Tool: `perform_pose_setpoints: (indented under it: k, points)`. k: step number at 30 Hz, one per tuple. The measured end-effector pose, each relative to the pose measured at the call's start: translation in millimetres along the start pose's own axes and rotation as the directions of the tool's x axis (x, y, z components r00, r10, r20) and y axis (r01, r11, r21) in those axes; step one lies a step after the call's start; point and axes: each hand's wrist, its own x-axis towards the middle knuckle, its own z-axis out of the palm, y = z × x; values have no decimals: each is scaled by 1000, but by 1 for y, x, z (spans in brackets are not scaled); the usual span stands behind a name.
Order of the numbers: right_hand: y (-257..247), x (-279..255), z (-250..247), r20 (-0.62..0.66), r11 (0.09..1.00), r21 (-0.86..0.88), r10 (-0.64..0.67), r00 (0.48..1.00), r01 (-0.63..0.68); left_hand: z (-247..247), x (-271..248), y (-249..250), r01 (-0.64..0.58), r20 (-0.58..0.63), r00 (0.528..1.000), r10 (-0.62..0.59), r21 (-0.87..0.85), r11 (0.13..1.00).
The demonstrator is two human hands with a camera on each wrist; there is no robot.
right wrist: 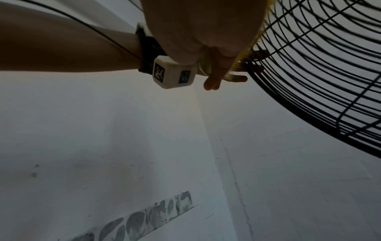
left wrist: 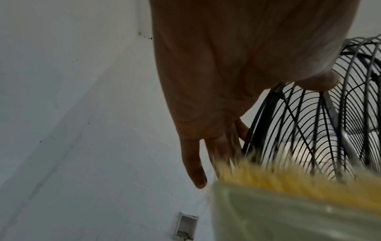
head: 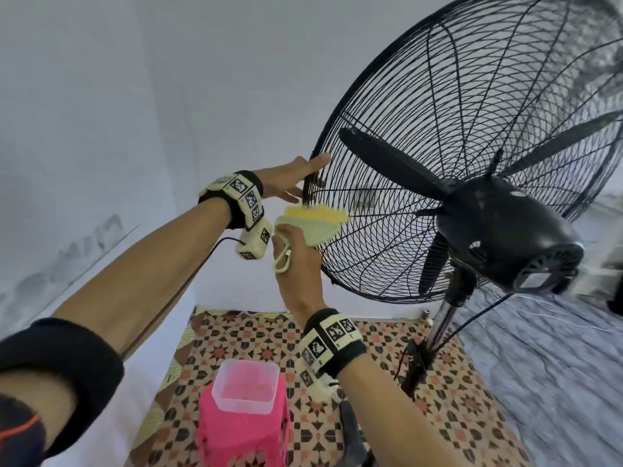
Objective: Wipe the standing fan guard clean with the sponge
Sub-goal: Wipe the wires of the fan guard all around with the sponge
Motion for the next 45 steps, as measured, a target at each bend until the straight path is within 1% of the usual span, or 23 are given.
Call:
perform_pose_setpoints:
  k: [2,5,7,11,12,15,16,18,20,22,23,25,26,27,29,31,33,34,35,37,38,41,45]
  points:
    - [1,1,6,30,998,-42,-55,998,56,-2,0,1,11,15,1000,-12,54,998]
    - [2,5,9,22,995,-80,-50,999,51,-6,4,-3,14,28,999,-17,100,995]
    - [2,5,5,-93,997,-63,-51,994,45,-9,8,-7,17,39,999,-22,115,993]
    - [-7,-3,-3,-350,998,-19,-60,935,57,-7,3,-3,6,44,999,-10,102,995]
    - [-7,-3,-3,-331,998,2,-62,942,67,-7,1,-1,7,37,999,-11,103,995]
    - [2,-3,-3,-75,993,-34,-116,990,114,-5,-2,1,5,30,1000,-8,120,993]
    - [4,-3,-5,-38,993,-58,-102,994,100,-5,-2,1,2,37,999,-6,120,993]
    - [7,-7,-9,-119,997,-45,-60,991,55,-5,-1,-1,1,44,999,-6,112,994]
    - [7,-12,-15,-302,994,102,56,952,-26,-6,1,-3,5,32,999,-9,102,995]
    - [12,-12,-19,-375,980,195,106,921,-33,-6,2,-4,14,16,1000,-16,95,995]
    - [15,-13,-20,-311,985,169,64,948,-11,-5,2,-4,18,13,1000,-19,94,995]
    - [19,-12,-23,-48,996,70,-53,997,56,-4,5,-5,18,8,1000,-19,85,996]
    - [21,-13,-24,59,997,22,-79,995,78,-4,6,-4,17,6,1000,-17,78,997]
    - [22,-12,-25,89,997,-7,-77,993,78,-4,6,-4,15,4,1000,-15,73,997]
    - [21,-12,-27,-36,999,24,-28,999,28,-3,3,-2,14,-1,1000,-14,67,998]
    - [20,-15,-27,-250,994,105,34,968,-7,-3,-1,0,16,-8,1000,-15,57,998]
    - [17,-17,-26,-342,993,113,24,939,16,-1,-6,2,21,-21,1000,-20,37,999]
    - [16,-17,-26,-288,996,67,-36,957,58,2,-8,2,23,-31,999,-23,22,999]
    - [15,-18,-26,-171,994,2,-111,979,113,6,-12,3,24,-44,999,-23,12,1000]
    - [17,-16,-27,74,963,-130,-227,971,235,12,-14,3,23,-74,997,-21,25,999]
    - [21,-11,-27,136,949,-191,-228,964,251,14,-16,3,19,-90,996,-16,35,999]
    - [39,-8,-27,159,929,-320,-144,977,189,16,-16,1,2,-114,993,-2,-5,1000]
    - [62,-41,-20,259,915,-385,-17,966,119,21,-15,-5,-20,-135,991,11,-67,998]
